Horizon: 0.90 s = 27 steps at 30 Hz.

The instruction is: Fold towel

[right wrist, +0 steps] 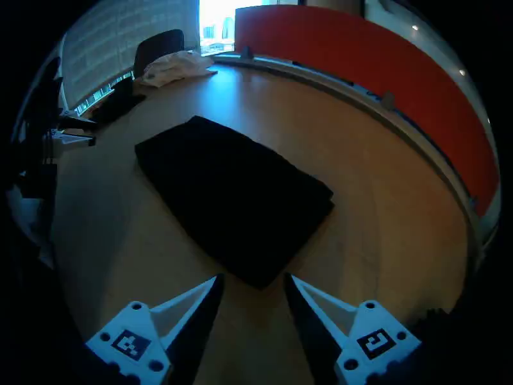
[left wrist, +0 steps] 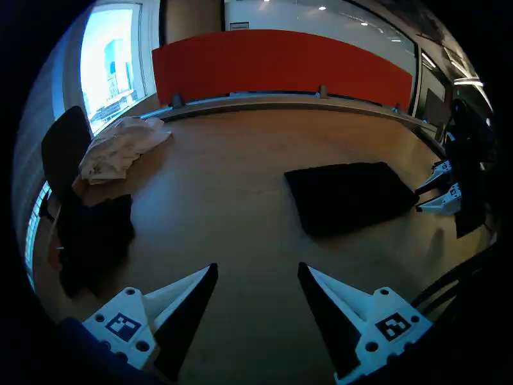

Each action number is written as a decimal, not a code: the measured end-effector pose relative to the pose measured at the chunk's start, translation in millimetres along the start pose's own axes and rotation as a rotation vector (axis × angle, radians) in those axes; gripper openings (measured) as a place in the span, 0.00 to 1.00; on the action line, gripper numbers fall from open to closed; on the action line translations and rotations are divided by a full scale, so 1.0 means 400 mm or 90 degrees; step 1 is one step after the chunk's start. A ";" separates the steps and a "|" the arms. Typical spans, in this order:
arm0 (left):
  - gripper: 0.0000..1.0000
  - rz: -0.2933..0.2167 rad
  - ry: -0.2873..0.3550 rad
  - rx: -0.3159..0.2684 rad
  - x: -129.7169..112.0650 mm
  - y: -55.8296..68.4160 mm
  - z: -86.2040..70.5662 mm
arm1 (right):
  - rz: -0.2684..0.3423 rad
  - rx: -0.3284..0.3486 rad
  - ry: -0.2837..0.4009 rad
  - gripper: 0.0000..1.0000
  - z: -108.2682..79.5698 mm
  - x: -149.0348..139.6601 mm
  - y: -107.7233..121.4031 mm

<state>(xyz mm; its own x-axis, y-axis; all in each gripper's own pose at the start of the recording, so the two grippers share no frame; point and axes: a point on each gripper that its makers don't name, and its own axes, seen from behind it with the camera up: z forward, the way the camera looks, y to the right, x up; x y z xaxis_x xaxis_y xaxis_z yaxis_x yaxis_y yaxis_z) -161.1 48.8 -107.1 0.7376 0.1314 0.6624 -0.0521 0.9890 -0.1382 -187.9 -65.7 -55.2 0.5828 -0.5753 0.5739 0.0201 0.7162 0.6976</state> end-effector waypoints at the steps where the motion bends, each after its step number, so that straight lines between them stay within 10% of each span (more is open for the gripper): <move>1: 0.92 -0.001 0.000 0.000 -0.001 -0.001 -0.001 | 0.002 0.001 -0.001 0.60 0.000 -0.001 0.000; 21: 0.93 -0.001 -0.001 0.004 -0.010 -0.019 -0.017 | 0.000 0.001 0.004 0.06 0.004 -0.005 -0.003; 27: 0.92 -0.004 -0.001 0.006 -0.012 -0.024 -0.021 | 0.007 0.001 0.016 0.04 0.004 0.006 -0.003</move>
<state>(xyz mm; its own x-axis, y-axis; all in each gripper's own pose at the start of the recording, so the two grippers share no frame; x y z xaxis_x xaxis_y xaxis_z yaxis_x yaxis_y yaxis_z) -158.6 38.2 -115.0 0.7367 0.1249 0.6646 -0.0538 0.9905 -0.1265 -187.7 -68.4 -54.0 0.6033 -0.5571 0.5707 0.0124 0.7220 0.6917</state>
